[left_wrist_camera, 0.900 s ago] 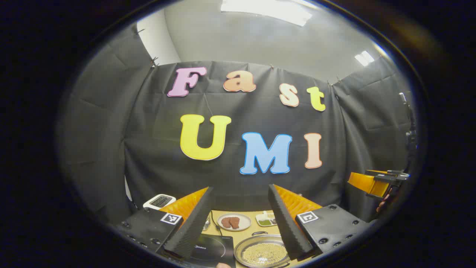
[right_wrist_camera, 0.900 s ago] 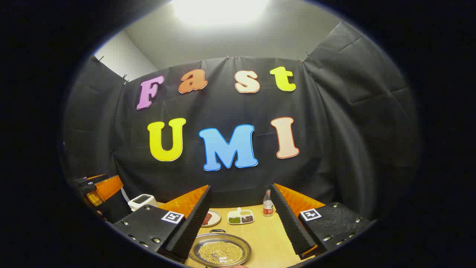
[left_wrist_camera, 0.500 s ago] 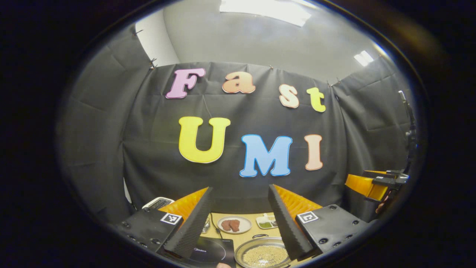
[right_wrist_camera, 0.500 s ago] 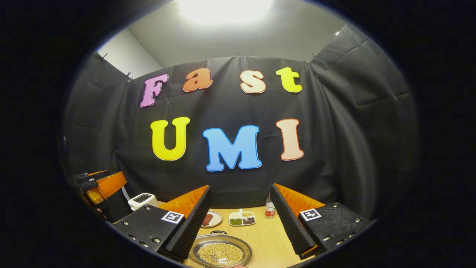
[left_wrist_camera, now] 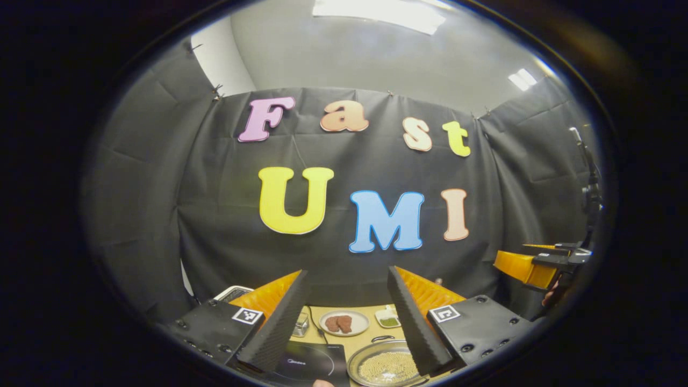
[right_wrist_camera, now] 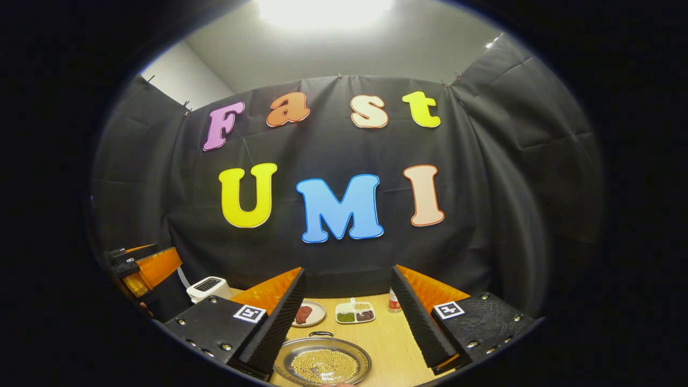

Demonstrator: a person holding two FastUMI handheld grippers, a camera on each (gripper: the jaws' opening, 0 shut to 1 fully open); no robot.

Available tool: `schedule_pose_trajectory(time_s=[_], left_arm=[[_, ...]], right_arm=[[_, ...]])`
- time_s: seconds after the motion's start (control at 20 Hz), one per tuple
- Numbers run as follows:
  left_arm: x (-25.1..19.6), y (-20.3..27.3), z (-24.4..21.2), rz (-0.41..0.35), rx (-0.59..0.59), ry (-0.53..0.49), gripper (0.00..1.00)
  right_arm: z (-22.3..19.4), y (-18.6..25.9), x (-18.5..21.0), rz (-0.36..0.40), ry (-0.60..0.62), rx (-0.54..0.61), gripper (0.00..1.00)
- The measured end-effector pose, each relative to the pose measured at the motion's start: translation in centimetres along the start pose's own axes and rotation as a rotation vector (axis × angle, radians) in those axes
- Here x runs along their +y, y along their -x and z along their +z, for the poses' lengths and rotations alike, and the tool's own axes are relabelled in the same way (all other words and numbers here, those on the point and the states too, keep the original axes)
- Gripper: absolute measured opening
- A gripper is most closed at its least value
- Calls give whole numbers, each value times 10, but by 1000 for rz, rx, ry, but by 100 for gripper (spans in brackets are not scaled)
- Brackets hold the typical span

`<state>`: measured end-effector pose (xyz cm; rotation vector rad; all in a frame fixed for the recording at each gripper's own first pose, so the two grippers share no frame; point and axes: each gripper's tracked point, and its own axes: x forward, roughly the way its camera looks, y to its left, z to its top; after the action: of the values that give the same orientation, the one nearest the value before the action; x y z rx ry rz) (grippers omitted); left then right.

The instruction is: First push the handle of the pot to place it horizontally, then grasp the pot with both hands and set it on the induction cooktop.

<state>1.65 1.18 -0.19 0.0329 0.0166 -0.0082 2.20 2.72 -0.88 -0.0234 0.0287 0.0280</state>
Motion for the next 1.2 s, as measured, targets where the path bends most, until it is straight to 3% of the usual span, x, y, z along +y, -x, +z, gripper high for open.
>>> schedule_pose_trajectory(time_s=[0.1,0.5,0.6,0.7,0.75,0.8,0.9,0.95,1.2], left_arm=[[0,-2,-5,-1,10,-4,94],[6,-9,-28,10,58,0,97],[9,-9,-32,18,68,2,97],[10,-8,-35,26,77,1,97],[11,-7,-35,30,80,0,99],[12,-8,-38,34,82,-3,99],[14,-6,-40,40,85,-6,97],[15,-6,-41,43,89,-4,97],[20,2,-53,52,115,0,97]], right_arm=[[-7,0,1,-1,-1,16,98],[-66,-9,8,14,-22,201,98],[-84,-9,12,26,-21,266,90],[-102,-10,13,26,1,320,70],[-111,-12,12,20,15,344,69],[-119,-8,14,27,26,373,55],[-134,-4,14,9,57,434,54],[-146,0,18,22,59,469,28],[-207,24,51,167,15,696,19]])
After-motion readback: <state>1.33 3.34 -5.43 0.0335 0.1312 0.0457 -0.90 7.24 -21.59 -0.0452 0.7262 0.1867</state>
